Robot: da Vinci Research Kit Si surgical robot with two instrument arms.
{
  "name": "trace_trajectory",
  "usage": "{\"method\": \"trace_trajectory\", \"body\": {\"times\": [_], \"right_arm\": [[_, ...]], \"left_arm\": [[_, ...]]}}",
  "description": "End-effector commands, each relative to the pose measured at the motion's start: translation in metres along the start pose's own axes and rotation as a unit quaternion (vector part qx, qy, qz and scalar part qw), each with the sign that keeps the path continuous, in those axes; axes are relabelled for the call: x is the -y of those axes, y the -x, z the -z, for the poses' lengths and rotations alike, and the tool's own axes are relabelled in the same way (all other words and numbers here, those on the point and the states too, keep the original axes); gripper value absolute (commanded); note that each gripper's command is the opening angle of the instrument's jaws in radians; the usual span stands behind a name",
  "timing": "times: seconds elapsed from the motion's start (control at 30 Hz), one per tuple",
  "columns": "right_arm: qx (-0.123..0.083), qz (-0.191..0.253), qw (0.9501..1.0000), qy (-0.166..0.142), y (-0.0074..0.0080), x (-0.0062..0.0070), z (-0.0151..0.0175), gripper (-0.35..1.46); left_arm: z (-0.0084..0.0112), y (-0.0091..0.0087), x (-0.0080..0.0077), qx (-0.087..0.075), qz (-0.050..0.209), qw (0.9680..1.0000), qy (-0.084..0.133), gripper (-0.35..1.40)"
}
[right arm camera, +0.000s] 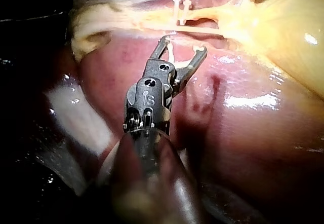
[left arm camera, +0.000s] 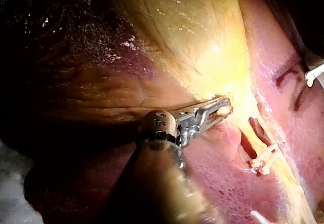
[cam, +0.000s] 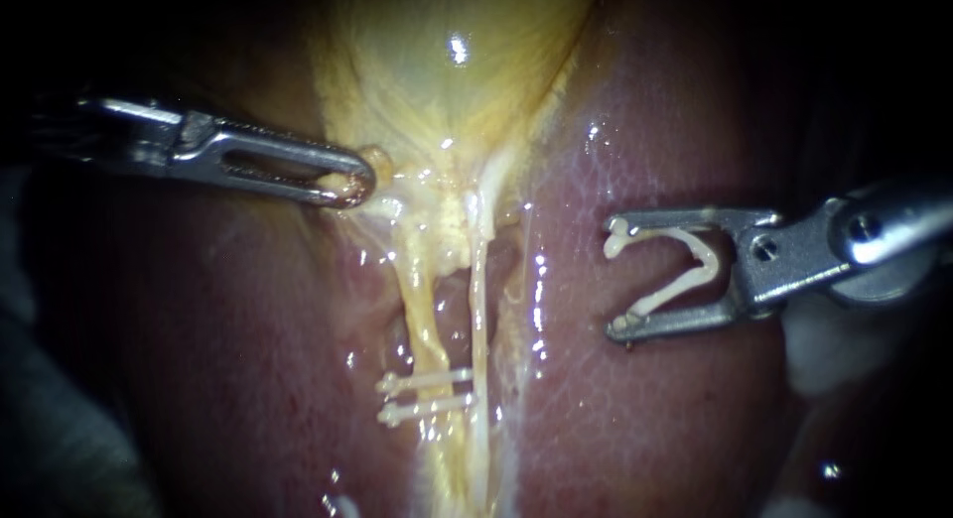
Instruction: Clipping third clip left tube
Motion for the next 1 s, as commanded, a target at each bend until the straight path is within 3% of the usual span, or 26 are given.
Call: {"method": "trace_trajectory", "body": {"times": [0.03,0.1,0.37,0.5,0.7,0.8,0.93,1.0], "right_arm": [[0.000,0.000,1.0000,0.000,0.0000,0.0000,0.0000,0.50],[-0.001,0.000,1.0000,-0.001,0.0000,0.0000,0.0000,0.50],[-0.008,0.000,0.9997,-0.024,-0.0001,0.0001,0.0000,0.50],[-0.010,0.000,0.9995,-0.031,-0.0002,0.0002,-0.0002,0.49],[-0.021,0.000,0.9988,-0.043,-0.0008,0.0004,-0.0017,0.49],[-0.035,-0.032,0.9972,-0.058,-0.0009,0.0005,-0.0028,0.49],[-0.051,-0.088,0.9910,-0.087,-0.0010,0.0006,-0.0044,0.49],[-0.061,-0.128,0.9840,-0.108,-0.0010,0.0005,-0.0052,0.48]], "left_arm": [[0.0006,-0.0002,-0.0002,0.001,0.001,1.0000,0.001,-0.35],[0.0017,-0.0007,-0.0005,0.004,0.002,1.0000,0.005,-0.35],[0.0085,-0.0040,-0.0032,-0.020,0.011,0.9997,-0.009,-0.35],[0.0086,-0.0040,-0.0040,-0.024,0.008,0.9996,-0.013,-0.35],[0.0081,-0.0037,-0.0038,-0.025,0.007,0.9995,-0.015,-0.35],[0.0081,-0.0037,-0.0038,-0.026,0.008,0.9995,-0.015,-0.35],[0.0081,-0.0037,-0.0038,-0.026,0.008,0.9995,-0.016,-0.35],[0.0081,-0.0037,-0.0038,-0.026,0.008,0.9995,-0.016,-0.35]]}}
